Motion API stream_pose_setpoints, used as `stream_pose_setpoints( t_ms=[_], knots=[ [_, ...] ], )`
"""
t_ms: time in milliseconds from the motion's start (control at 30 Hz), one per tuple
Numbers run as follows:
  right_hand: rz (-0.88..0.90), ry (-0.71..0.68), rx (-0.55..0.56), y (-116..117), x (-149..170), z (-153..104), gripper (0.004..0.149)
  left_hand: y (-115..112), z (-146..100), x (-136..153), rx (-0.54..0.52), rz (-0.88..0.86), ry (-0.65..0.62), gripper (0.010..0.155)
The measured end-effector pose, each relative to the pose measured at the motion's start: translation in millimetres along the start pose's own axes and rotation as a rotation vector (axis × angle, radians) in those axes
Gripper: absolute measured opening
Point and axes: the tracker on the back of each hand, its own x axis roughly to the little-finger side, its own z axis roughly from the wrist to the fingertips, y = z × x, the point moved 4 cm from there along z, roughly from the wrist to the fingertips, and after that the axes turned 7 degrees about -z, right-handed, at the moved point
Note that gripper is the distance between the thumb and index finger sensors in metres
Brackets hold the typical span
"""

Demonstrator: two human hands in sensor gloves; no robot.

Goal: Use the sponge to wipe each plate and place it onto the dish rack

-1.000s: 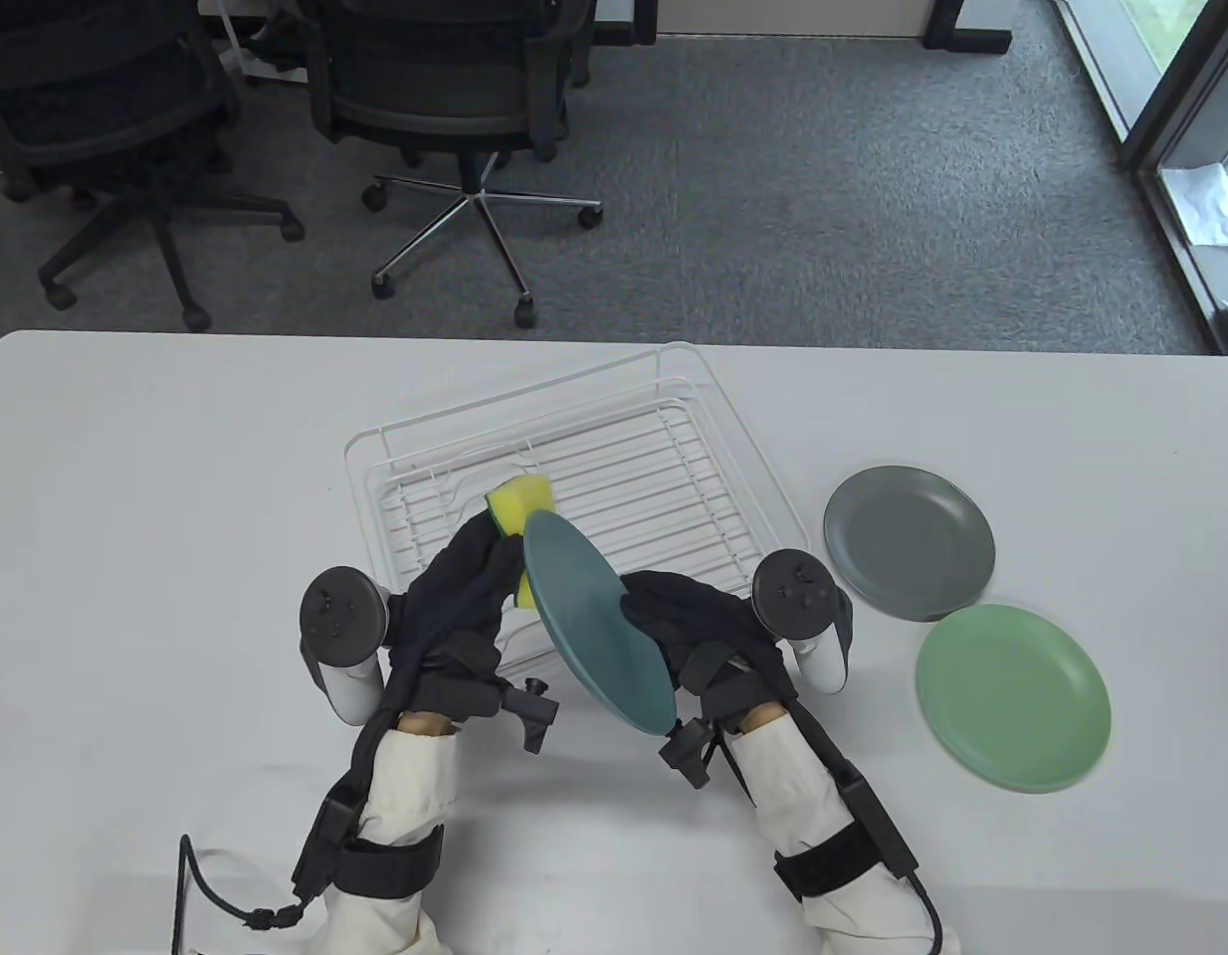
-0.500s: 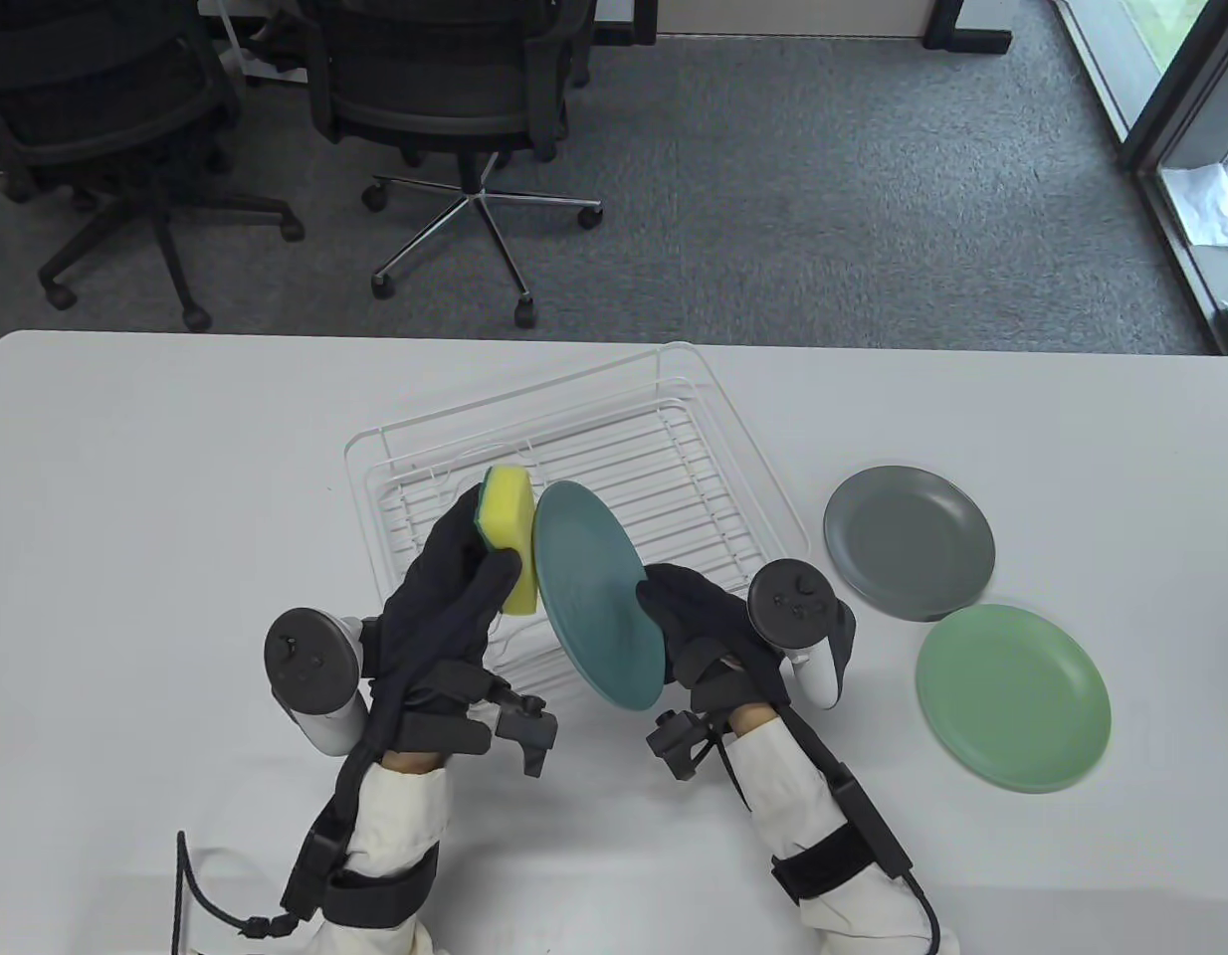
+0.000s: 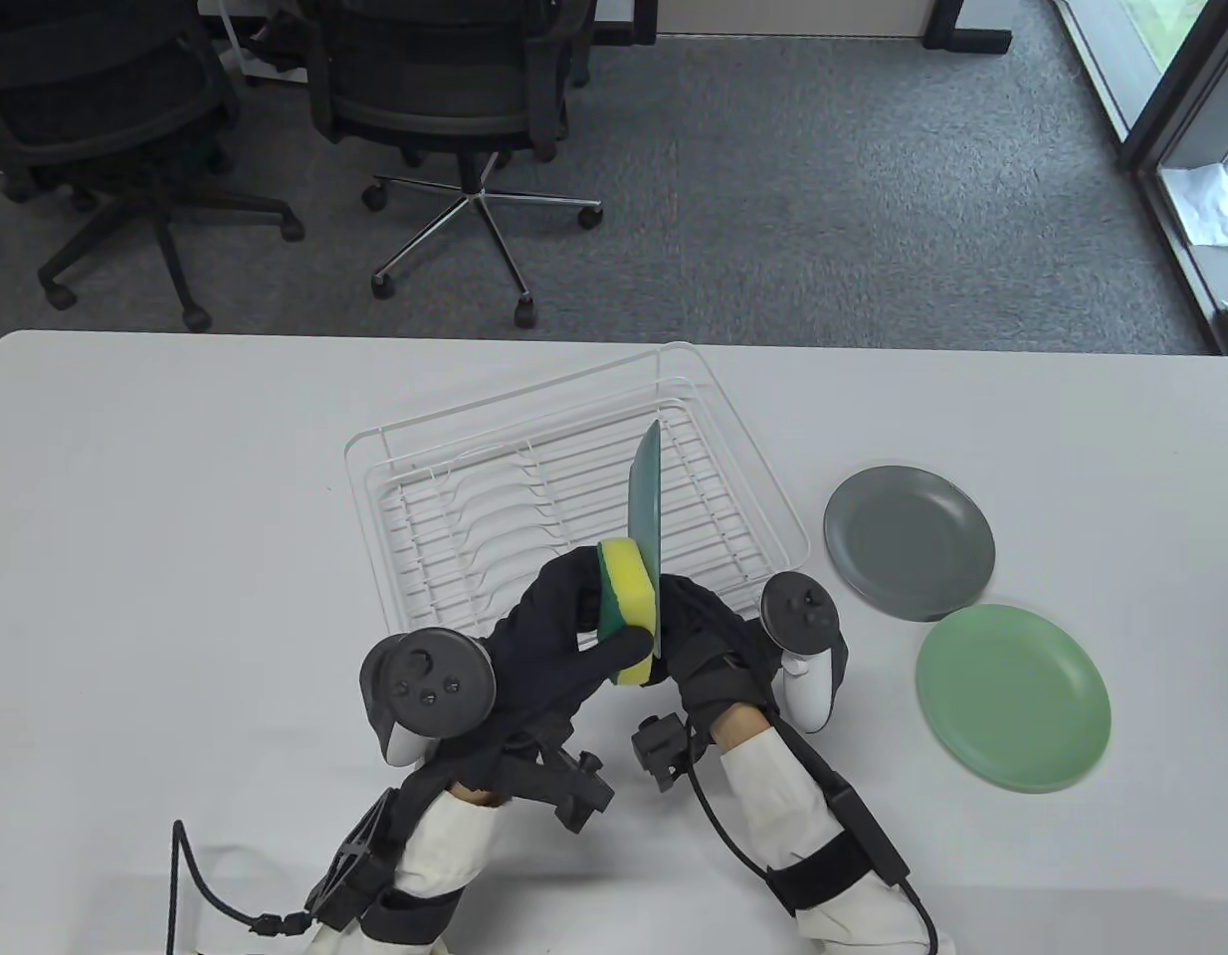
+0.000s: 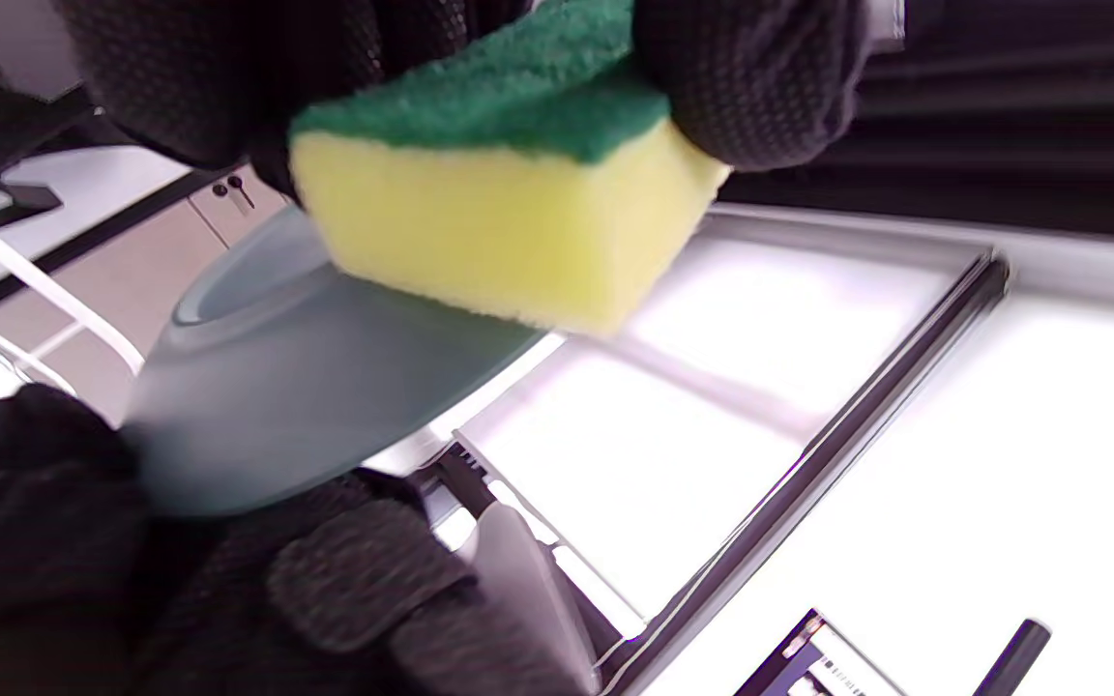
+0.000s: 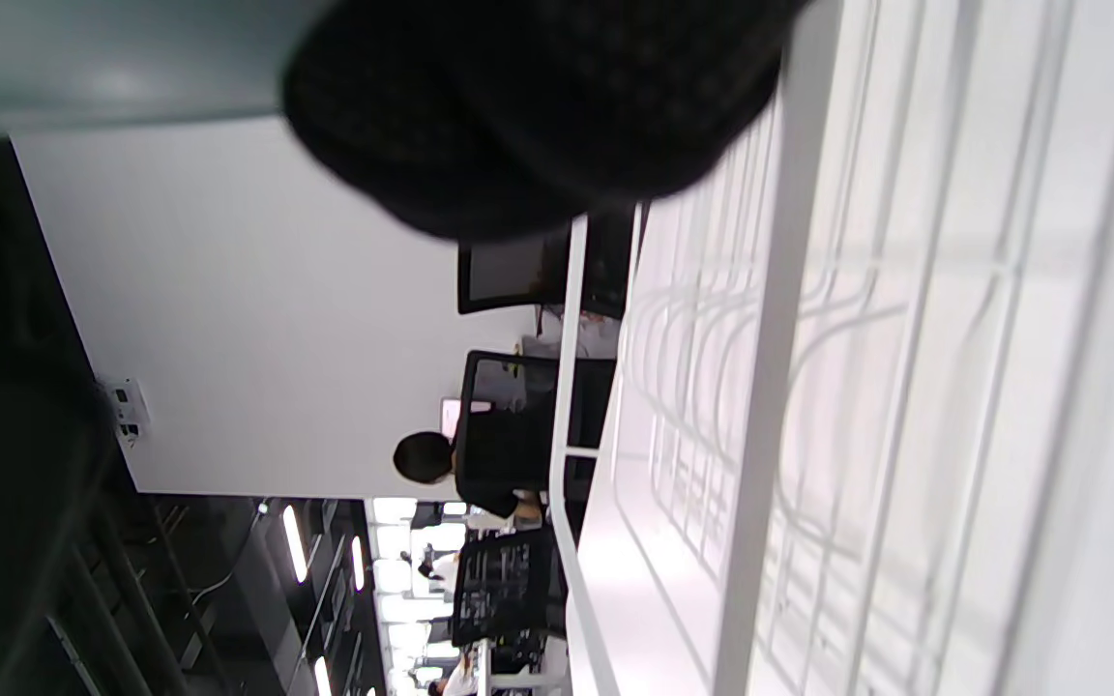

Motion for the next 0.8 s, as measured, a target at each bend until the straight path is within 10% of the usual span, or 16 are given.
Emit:
stream_pose_setpoints(
  t_ms=[333, 800],
  knots=[
    [0.19, -0.005, -0.148, 10.7, -2.6, 0.6, 0.045, -25.2, 4.4, 22.1, 0.059, 0.234, 0.086, 0.081],
    [0.057, -0.1, -0.226, 9.2, -14.1, 6.8, 0.045, -7.6, 8.8, 62.9, -0.046, 0.024, 0.232, 0.079]
  ],
)
